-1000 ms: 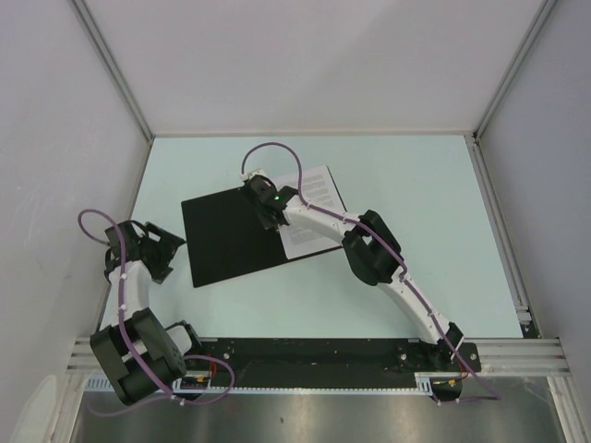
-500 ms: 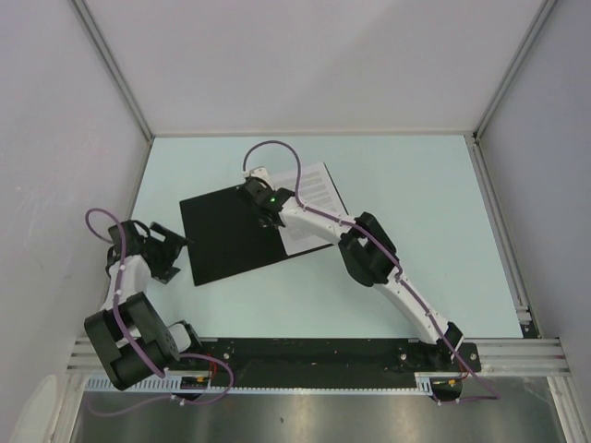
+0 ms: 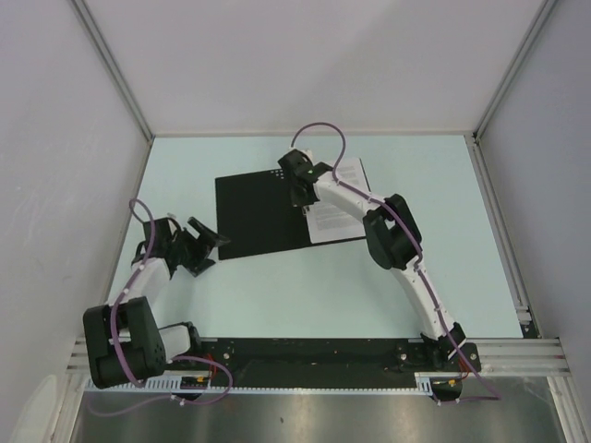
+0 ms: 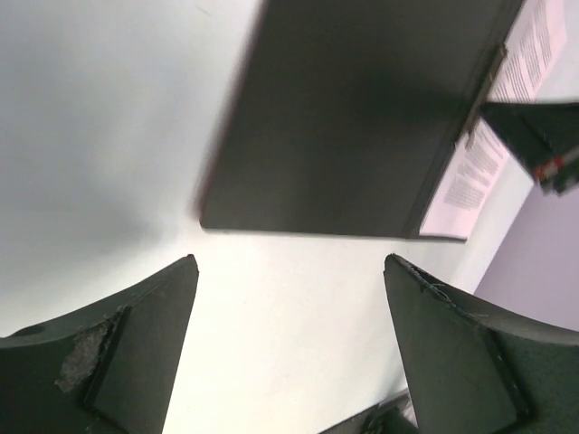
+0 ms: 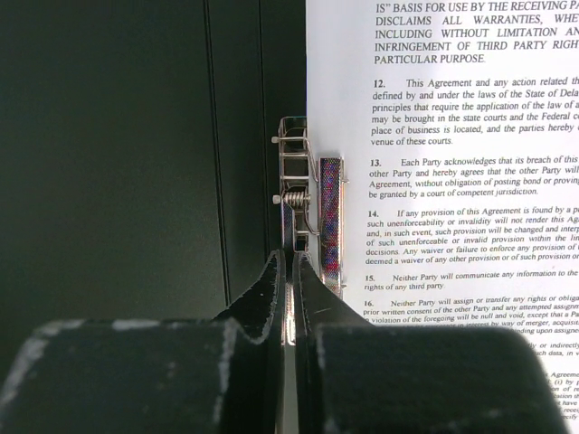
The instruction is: Put the files into the folder
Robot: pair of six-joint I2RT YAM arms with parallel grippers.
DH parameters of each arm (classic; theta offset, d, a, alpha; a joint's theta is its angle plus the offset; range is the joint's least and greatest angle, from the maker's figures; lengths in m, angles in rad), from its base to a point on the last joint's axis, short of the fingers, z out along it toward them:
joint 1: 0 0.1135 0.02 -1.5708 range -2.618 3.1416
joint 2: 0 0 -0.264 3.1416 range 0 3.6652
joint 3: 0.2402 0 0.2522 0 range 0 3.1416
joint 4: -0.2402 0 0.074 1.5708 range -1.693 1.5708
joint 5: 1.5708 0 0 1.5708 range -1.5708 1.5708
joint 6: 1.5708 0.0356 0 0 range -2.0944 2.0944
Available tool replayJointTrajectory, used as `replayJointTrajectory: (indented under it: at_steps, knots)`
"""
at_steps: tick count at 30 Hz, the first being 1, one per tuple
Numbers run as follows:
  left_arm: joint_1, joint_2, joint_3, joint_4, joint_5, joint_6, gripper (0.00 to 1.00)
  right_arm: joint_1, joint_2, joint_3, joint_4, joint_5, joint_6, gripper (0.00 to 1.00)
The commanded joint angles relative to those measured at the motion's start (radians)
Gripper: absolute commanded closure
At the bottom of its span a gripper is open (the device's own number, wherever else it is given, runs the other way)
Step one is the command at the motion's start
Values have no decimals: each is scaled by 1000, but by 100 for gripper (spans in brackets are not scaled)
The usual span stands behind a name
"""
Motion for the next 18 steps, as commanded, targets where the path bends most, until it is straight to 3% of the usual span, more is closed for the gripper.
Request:
replayJointTrajectory:
  at_steps: [1, 6, 18]
  knots:
    - [-86, -75, -37, 117, 11, -85, 11, -24, -96, -23, -31, -20, 30, 100]
    - [-118, -85, -127, 296, 51, -169, 10, -39, -125, -32, -31, -38, 31, 100]
    - [-135, -63, -166, 328, -26, -274, 7, -56, -165, -23, -39, -63, 45, 100]
